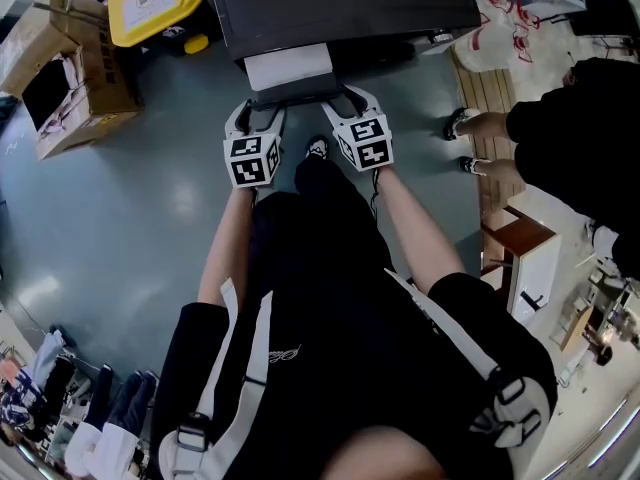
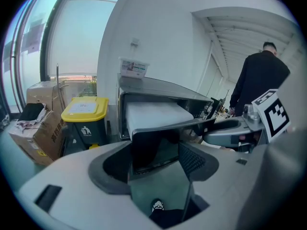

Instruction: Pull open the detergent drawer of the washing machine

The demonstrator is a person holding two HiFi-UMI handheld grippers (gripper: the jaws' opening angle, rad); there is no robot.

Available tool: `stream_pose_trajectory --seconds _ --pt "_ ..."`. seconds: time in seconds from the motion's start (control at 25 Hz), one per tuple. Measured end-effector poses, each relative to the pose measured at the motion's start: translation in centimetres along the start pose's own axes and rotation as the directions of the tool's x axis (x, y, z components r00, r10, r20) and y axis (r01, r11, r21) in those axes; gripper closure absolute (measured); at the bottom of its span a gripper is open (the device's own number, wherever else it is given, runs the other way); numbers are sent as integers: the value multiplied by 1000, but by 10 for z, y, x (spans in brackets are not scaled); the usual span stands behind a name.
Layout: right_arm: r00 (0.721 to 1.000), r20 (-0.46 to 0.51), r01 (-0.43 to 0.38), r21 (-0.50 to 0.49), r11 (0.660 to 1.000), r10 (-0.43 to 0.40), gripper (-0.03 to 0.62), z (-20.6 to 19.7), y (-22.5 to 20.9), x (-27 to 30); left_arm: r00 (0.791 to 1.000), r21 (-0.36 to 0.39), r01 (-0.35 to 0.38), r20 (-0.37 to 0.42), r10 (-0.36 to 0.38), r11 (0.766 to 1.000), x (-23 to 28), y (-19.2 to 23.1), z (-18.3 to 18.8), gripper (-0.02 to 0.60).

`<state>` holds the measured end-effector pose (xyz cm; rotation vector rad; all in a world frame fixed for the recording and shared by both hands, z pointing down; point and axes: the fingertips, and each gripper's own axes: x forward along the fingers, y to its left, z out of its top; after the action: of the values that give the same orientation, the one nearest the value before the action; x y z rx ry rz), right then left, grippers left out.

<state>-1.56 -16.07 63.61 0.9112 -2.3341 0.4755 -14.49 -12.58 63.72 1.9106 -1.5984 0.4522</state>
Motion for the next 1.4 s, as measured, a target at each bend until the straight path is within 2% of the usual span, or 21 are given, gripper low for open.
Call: stream_pose_trajectory --seconds 1.4 --pt "1000 -6 -3 10 1000 3 395 -24 10 -22 1000 8 -18 -18 18 1000 -19 -17 -23 284"
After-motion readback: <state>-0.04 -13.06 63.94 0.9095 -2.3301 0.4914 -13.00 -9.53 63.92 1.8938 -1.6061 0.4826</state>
